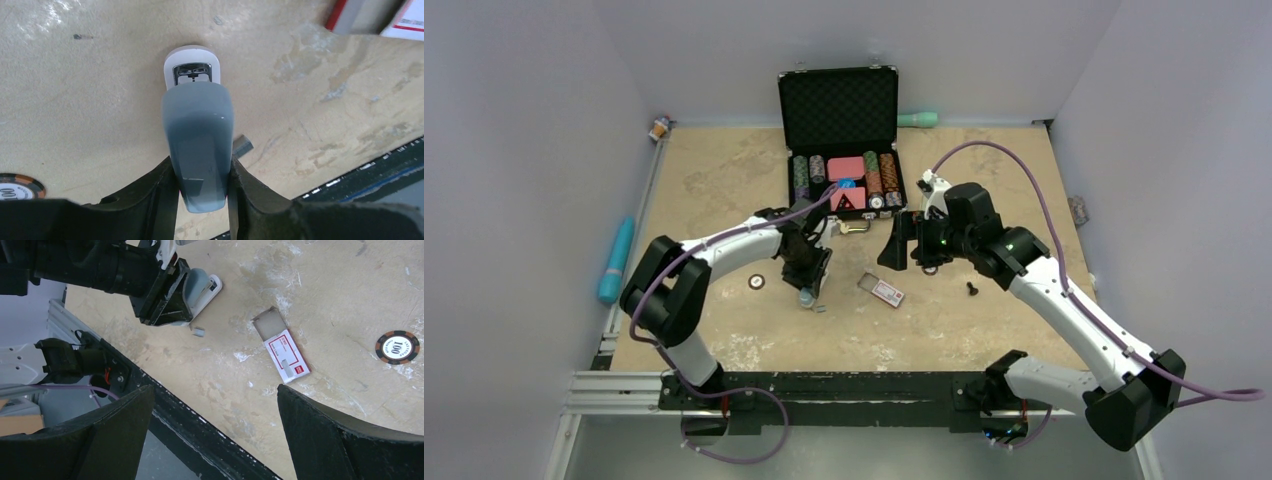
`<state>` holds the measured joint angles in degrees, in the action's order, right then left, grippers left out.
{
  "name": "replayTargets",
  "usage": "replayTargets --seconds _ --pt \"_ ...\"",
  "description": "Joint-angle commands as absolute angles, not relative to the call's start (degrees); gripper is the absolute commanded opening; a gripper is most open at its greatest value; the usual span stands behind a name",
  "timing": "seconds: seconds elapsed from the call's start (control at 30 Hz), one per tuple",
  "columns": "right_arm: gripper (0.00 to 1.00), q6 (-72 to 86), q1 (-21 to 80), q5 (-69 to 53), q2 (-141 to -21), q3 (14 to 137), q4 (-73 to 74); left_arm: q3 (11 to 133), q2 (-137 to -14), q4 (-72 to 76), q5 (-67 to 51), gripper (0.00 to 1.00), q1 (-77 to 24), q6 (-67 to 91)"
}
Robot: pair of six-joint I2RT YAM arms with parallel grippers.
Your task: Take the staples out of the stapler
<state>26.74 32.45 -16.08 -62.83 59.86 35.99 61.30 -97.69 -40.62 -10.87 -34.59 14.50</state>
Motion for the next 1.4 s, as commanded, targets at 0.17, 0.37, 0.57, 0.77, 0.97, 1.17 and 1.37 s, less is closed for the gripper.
replayTargets --seconds 0.17,0.37,0.57,0.77,0.97,1.17,1.37 --pt "0.98 29.8 32.4 -19.4 -61.4 63.5 34.0 65.6 -80.9 -40.5 -25.0 0.0 -34.5 21.1" --pt "0.98 34.7 32.4 -29.4 -59.0 62.4 24.0 63.5 -71.1 -34.1 -37.0 0.0 -33.9 28.0" --pt "0.99 40.9 32.3 -35.9 -55.3 61.2 12.0 61.9 -63.1 -24.7 -47.1 0.0 -33.4 38.0" --pt "0.99 45.8 32.3 -42.1 -55.2 60.6 1.8 62.1 -58.0 -14.6 -51.8 0.0 -33.4 47.7" --pt "0.99 48.2 32.4 -43.2 -56.9 61.8 -2.0 66.1 -57.6 -10.8 -54.4 0.0 -33.4 52.2" --pt "0.97 48.7 32.3 -45.4 -58.6 63.6 -3.1 66.9 -58.2 -5.5 -54.6 0.0 -33.3 57.3" --pt "0.94 51.5 32.3 -47.0 -59.1 64.3 -7.2 67.2 -59.3 2.4 -54.4 0.0 -33.4 62.4"
